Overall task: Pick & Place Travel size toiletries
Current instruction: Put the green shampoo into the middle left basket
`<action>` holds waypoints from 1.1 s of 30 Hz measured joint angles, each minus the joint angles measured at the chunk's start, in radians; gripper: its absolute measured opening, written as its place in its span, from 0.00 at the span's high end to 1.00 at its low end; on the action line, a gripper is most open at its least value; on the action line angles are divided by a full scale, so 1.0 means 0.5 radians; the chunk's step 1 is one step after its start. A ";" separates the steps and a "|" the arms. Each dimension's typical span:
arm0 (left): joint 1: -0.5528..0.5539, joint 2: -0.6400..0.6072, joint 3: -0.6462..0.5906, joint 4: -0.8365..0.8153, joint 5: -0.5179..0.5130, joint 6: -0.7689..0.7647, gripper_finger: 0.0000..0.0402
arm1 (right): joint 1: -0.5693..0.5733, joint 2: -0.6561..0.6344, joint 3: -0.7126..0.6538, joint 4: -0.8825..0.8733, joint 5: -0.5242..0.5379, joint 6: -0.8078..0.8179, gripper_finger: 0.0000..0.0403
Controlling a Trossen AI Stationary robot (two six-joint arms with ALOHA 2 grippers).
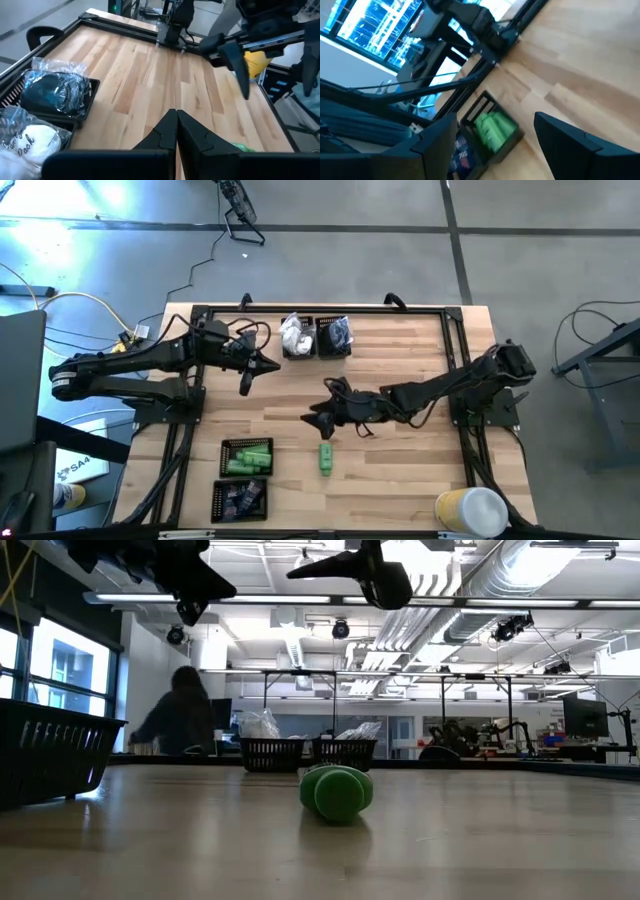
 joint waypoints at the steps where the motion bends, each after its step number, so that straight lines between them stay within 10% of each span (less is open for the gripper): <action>1: 0.000 0.000 0.000 -0.002 0.000 0.019 0.98 | 0.011 0.000 0.000 -0.012 0.000 0.034 0.36; 18: 0.000 0.008 0.000 -0.147 -0.004 0.072 0.98 | 0.207 0.411 -0.001 -0.363 -0.654 0.887 0.36; 33: 0.000 0.008 0.000 -0.178 -0.004 0.086 0.98 | 0.296 0.483 0.000 -0.393 -0.535 1.038 0.36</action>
